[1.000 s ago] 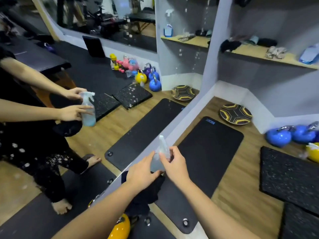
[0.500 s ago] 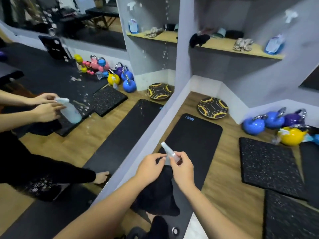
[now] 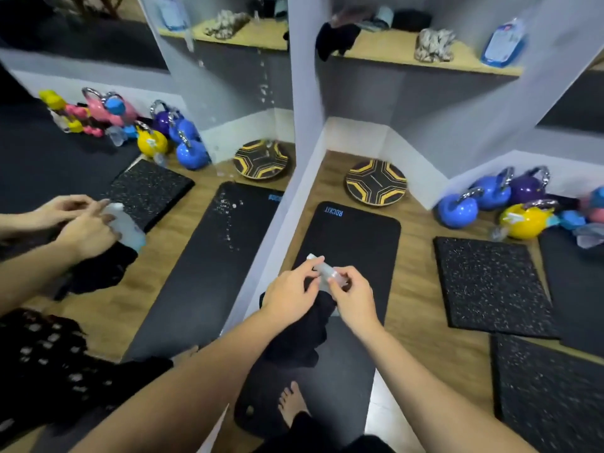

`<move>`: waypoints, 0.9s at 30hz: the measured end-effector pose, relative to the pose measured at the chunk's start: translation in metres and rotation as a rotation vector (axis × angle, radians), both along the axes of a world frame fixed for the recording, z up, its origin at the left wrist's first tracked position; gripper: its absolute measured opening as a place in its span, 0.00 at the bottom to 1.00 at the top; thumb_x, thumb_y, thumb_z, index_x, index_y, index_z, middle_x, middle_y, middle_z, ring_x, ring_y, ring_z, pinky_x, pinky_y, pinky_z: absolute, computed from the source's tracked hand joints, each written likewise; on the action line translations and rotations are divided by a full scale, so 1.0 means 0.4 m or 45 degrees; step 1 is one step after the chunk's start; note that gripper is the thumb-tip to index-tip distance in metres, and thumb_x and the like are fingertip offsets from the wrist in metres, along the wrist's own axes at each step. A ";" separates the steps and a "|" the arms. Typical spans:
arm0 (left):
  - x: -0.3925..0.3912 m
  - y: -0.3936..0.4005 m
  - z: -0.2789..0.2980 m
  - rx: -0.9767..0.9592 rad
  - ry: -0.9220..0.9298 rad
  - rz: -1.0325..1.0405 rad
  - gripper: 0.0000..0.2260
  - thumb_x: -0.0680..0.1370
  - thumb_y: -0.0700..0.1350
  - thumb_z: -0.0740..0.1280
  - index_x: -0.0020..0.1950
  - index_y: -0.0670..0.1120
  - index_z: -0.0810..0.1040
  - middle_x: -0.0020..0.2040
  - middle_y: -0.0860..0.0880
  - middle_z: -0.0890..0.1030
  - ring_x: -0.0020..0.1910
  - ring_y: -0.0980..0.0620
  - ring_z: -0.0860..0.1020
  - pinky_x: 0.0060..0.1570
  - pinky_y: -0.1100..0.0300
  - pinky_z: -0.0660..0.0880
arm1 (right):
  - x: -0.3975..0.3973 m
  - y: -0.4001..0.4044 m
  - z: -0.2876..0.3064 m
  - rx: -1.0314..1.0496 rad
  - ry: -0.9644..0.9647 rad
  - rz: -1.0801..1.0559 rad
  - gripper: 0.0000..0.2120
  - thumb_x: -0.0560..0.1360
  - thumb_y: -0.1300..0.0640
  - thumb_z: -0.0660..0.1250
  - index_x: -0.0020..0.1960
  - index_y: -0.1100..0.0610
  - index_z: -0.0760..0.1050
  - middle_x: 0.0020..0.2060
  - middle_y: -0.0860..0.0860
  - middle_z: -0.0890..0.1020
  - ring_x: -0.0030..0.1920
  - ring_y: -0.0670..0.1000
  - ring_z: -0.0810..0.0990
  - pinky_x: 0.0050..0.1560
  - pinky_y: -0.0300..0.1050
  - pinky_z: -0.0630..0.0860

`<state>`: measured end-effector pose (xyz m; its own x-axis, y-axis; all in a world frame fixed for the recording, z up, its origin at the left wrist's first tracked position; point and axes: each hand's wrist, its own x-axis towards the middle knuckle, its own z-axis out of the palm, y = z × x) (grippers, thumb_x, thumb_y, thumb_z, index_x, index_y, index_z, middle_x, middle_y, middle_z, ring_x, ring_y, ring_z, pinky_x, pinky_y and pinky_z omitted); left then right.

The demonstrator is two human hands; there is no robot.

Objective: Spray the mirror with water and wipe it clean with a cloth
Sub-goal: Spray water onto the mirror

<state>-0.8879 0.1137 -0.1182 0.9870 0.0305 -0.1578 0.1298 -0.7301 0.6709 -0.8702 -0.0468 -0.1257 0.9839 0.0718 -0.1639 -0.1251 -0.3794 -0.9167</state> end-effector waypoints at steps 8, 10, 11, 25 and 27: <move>0.154 -0.001 -0.052 0.058 0.067 -0.172 0.31 0.82 0.51 0.62 0.80 0.68 0.50 0.57 0.45 0.85 0.43 0.50 0.83 0.48 0.45 0.82 | 0.163 0.007 -0.039 -0.035 0.109 -0.072 0.03 0.79 0.56 0.68 0.51 0.52 0.75 0.43 0.46 0.80 0.40 0.42 0.76 0.40 0.35 0.72; 0.179 -0.011 -0.065 0.074 0.125 -0.173 0.32 0.82 0.51 0.62 0.81 0.67 0.48 0.49 0.45 0.85 0.41 0.49 0.82 0.44 0.45 0.81 | 0.193 0.002 -0.052 -0.058 0.111 -0.057 0.03 0.79 0.58 0.68 0.49 0.52 0.74 0.41 0.45 0.79 0.39 0.42 0.75 0.38 0.32 0.71; 0.193 -0.015 -0.067 0.088 0.149 -0.177 0.32 0.83 0.51 0.62 0.81 0.66 0.48 0.46 0.47 0.84 0.38 0.51 0.81 0.42 0.45 0.81 | 0.208 -0.001 -0.057 -0.071 0.116 -0.044 0.04 0.79 0.58 0.67 0.49 0.51 0.73 0.41 0.45 0.79 0.39 0.42 0.75 0.38 0.32 0.71; 0.538 -0.049 -0.170 0.333 0.515 -0.065 0.35 0.82 0.53 0.62 0.84 0.59 0.44 0.44 0.47 0.82 0.38 0.49 0.78 0.40 0.50 0.79 | 0.621 -0.014 -0.201 -0.451 0.287 0.369 0.04 0.80 0.52 0.64 0.51 0.49 0.68 0.43 0.44 0.77 0.41 0.49 0.78 0.37 0.50 0.77; 0.579 -0.051 -0.204 0.351 0.561 -0.062 0.36 0.82 0.53 0.61 0.83 0.59 0.43 0.39 0.49 0.79 0.35 0.50 0.76 0.37 0.53 0.76 | 0.665 -0.009 -0.237 -0.487 0.309 0.397 0.05 0.80 0.53 0.64 0.51 0.49 0.68 0.42 0.44 0.76 0.41 0.50 0.78 0.36 0.47 0.73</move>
<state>-0.6564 0.0933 -0.1998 0.8302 0.0854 -0.5508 0.3180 -0.8842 0.3422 -0.6043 -0.0503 -0.2203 0.8562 0.2444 -0.4552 -0.1443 -0.7329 -0.6649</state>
